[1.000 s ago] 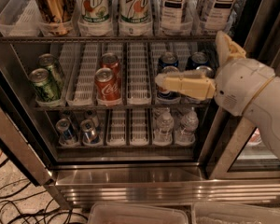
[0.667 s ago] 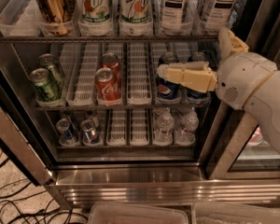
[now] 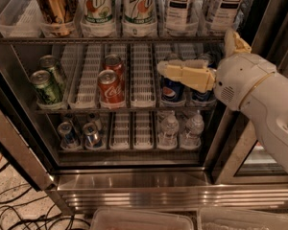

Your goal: Pick blue plastic bottle from top shelf of fridge

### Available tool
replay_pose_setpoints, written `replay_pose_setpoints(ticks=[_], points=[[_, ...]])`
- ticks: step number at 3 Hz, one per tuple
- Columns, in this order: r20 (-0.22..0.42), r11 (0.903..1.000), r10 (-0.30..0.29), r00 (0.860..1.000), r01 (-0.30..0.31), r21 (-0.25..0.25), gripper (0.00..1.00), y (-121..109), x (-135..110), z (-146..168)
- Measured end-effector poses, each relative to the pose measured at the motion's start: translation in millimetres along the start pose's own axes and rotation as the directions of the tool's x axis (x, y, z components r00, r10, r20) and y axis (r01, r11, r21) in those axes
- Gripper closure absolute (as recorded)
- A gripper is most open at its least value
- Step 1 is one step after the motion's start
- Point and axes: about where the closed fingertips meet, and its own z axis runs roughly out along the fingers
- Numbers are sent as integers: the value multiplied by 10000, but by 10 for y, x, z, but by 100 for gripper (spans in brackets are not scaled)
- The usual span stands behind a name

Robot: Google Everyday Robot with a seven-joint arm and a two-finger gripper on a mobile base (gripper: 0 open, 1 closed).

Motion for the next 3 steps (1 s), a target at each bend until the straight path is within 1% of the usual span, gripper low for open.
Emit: replay_pose_setpoints(ticks=[1,2,3], points=[[200,9986,374,9991,-381,359,0,-119,-125,37],[200,9986,374,9991,-381,359,0,-118,-125,37],[200,9986,374,9991,-381,358,17,-118,-125,37]])
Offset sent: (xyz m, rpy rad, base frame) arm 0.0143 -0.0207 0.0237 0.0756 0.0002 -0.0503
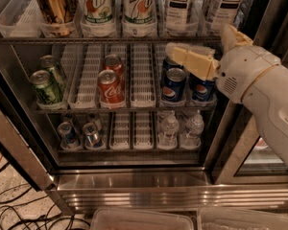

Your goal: Pick blue plastic bottle from top shelf of fridge

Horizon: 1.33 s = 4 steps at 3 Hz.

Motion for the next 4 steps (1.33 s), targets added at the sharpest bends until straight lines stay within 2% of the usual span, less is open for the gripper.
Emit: replay_pose_setpoints(ticks=[1,2,4], points=[[0,10000,0,10000,0,0,33,0,0,0],[0,10000,-1,10000,1,-1,24,1,0,0],[13,10000,-57,10000,57,-37,28,11,-12,12]])
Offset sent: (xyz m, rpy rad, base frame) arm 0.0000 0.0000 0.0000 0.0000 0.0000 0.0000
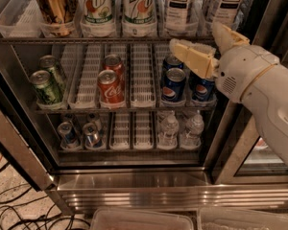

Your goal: Pick blue plastic bottle from top shelf of fridge

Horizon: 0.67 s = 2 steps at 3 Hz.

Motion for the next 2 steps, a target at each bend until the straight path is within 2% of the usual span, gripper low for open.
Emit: replay_pose_setpoints(ticks=[2], points=[[0,9976,-618,9981,618,-299,24,-3,-122,172]])
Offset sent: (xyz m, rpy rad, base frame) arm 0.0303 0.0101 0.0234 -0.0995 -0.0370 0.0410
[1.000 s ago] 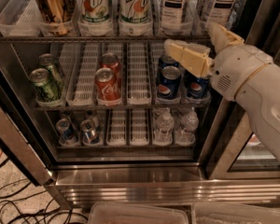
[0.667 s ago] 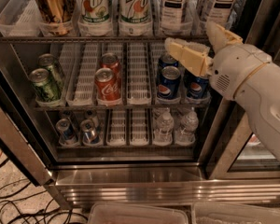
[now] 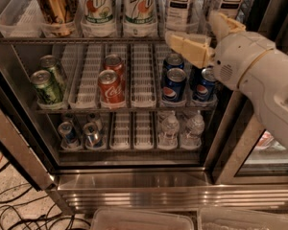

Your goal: Pick blue plastic bottle from top shelf of fridge

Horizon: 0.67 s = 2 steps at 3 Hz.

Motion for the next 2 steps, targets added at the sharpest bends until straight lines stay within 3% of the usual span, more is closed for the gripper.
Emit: replay_pose_setpoints(ticks=[2], points=[[-16,9989,-75,10000,74,-470,25,14,-23,339]])
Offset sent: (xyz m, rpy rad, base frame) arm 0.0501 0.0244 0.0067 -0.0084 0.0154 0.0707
